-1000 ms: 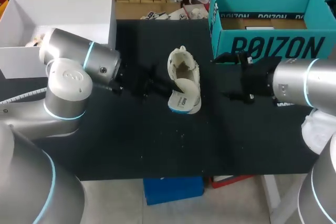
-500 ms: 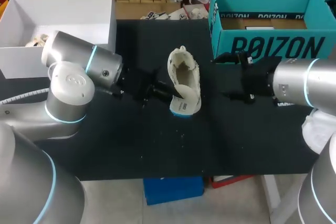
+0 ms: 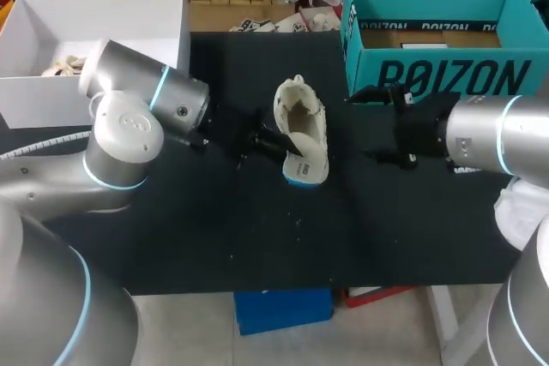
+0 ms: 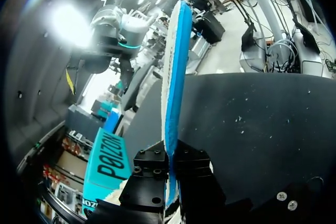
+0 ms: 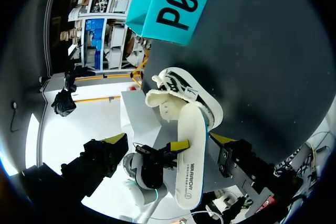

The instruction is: Take the shoe out of the shoebox, open the shoe tongue, remove and reinsert the insole, then place the shoe into the shoebox

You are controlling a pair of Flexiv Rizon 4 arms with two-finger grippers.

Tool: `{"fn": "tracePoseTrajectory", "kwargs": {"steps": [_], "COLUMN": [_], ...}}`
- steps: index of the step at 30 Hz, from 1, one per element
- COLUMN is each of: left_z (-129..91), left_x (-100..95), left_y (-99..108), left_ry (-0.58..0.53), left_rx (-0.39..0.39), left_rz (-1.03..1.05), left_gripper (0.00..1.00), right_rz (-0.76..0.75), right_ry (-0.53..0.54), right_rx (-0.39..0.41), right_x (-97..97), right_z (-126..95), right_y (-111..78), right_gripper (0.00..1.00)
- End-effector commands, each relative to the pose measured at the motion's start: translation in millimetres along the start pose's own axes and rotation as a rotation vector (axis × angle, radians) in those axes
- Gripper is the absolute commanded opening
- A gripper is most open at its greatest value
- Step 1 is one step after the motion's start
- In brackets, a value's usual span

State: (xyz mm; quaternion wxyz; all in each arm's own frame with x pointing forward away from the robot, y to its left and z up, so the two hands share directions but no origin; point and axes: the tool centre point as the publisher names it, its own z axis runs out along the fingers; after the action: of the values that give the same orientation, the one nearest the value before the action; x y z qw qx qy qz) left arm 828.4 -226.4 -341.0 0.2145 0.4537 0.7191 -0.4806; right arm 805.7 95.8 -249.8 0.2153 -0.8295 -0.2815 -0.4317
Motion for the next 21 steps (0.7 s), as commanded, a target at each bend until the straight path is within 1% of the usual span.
{"fn": "tracePoseTrajectory", "kwargs": {"steps": [1,10,21], "left_z": [3,6,6], "left_x": [-8.9,-12.6,-11.8], "left_y": [8,24,44], "left_ry": [0.032,0.065,0.06], "left_rx": [0.001,-0.03,-0.057], "left_rz": [0.002,0.022,0.018], "left_gripper": [0.0,0.0,0.0], "right_rz": [0.056,0.056,0.056], "right_ry": [0.01,0.01,0.01], "right_rx": [-0.337,-0.337,-0.337], "right_x": [-5.6,-5.6,-5.6], "right_z": [-4,-4,-4], "right_y": [-6.6,-6.6,-6.6], "right_gripper": [1.0,1.0,1.0]}}
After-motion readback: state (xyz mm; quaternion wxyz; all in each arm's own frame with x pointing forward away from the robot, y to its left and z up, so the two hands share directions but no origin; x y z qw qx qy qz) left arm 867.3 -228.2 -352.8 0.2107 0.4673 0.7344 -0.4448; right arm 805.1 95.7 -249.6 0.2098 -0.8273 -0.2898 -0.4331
